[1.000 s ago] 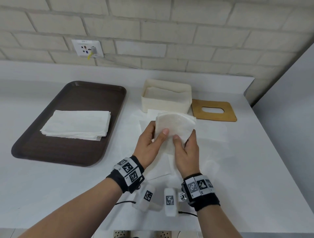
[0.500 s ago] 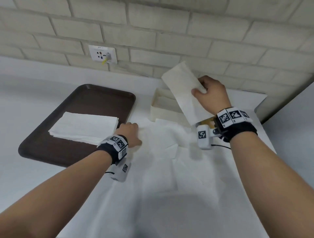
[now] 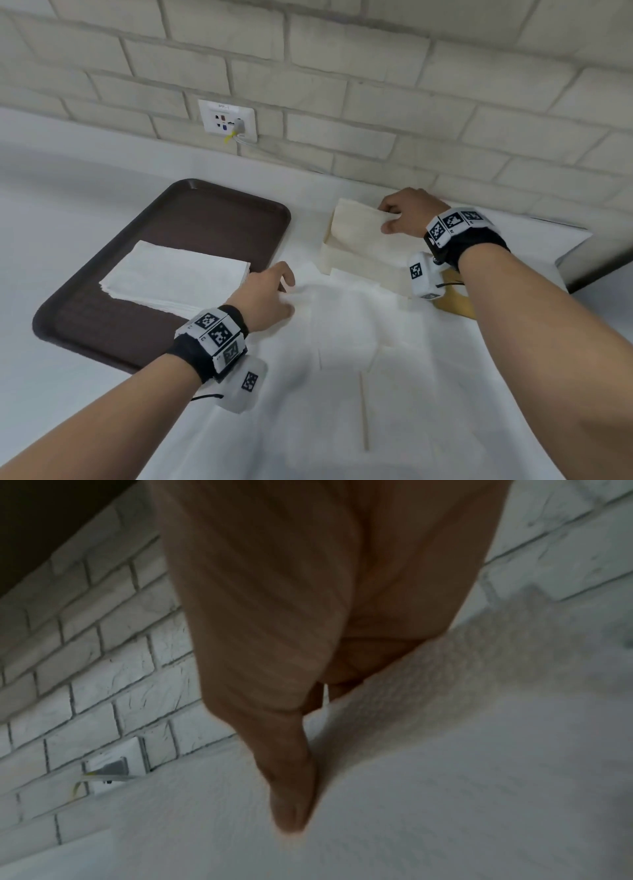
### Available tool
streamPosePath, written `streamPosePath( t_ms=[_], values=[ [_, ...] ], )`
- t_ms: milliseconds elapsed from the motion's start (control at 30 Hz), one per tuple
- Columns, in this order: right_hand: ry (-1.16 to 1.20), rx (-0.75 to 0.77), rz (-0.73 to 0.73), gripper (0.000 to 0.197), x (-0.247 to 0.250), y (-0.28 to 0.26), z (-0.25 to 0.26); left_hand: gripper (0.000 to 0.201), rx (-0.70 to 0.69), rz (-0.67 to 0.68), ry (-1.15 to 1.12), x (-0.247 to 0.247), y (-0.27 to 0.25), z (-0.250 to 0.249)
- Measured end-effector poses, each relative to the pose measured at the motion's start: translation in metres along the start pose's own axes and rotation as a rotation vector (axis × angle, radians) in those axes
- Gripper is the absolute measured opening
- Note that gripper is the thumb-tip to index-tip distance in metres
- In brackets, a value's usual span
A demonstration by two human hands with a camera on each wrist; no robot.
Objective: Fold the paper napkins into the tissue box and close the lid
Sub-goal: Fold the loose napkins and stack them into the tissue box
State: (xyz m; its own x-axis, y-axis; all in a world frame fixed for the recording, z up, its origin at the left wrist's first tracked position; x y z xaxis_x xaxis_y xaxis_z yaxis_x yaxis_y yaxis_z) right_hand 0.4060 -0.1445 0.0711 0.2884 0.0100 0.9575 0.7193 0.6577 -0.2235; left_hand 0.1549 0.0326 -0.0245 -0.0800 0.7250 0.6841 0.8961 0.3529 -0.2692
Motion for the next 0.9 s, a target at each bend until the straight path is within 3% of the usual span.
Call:
streamPosePath(
  t_ms=[167,300,367,500,633,767,900],
  values=[
    [0.14,0.036,0.143,0.027,-0.005,0.008,-0.005,0.057,-0.041,-0.064,-0.083,0.009,-0.006,-0.001],
    [0.01,-0.001,0.188,0.046,-0.008,0.013,-0.016,0.061,-0.024,-0.084,-0.133,0.009,-0.007,0.003],
    [-0.049,0.023,0.206,0.038,-0.007,0.012,-0.017,0.061,-0.013,-0.103,-0.154,0.008,-0.008,0.005],
    [0.06,0.113,0.176,0.019,0.007,0.003,-0.015,0.056,-0.02,-0.142,-0.17,0.008,-0.012,0.003],
    [-0.041,0.113,0.242,0.026,-0.002,0.011,-0.016,0.046,-0.057,-0.152,-0.176,0.011,-0.016,-0.002],
    [-0.157,0.067,0.259,0.046,-0.019,0.022,-0.019,0.048,-0.085,-0.172,-0.196,0.013,-0.019,-0.005],
    [-0.107,0.071,0.233,0.038,-0.022,0.029,-0.021,0.052,-0.085,-0.174,-0.215,0.013,-0.019,-0.007]
  ],
)
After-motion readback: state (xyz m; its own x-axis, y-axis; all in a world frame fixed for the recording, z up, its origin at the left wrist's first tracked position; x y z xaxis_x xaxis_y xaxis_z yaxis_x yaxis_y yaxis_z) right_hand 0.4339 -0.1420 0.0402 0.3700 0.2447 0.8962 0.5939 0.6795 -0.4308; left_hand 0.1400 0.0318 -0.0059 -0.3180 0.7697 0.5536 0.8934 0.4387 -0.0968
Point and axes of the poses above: each hand's wrist, its own y-axis towards the middle knuckle, its own x-axis out of the back of the hand, z = x × y, the point moved 3 cm from there along y, towards the middle knuckle, and after that the axes turned 5 degrees about -y, right-handed, at the moved point
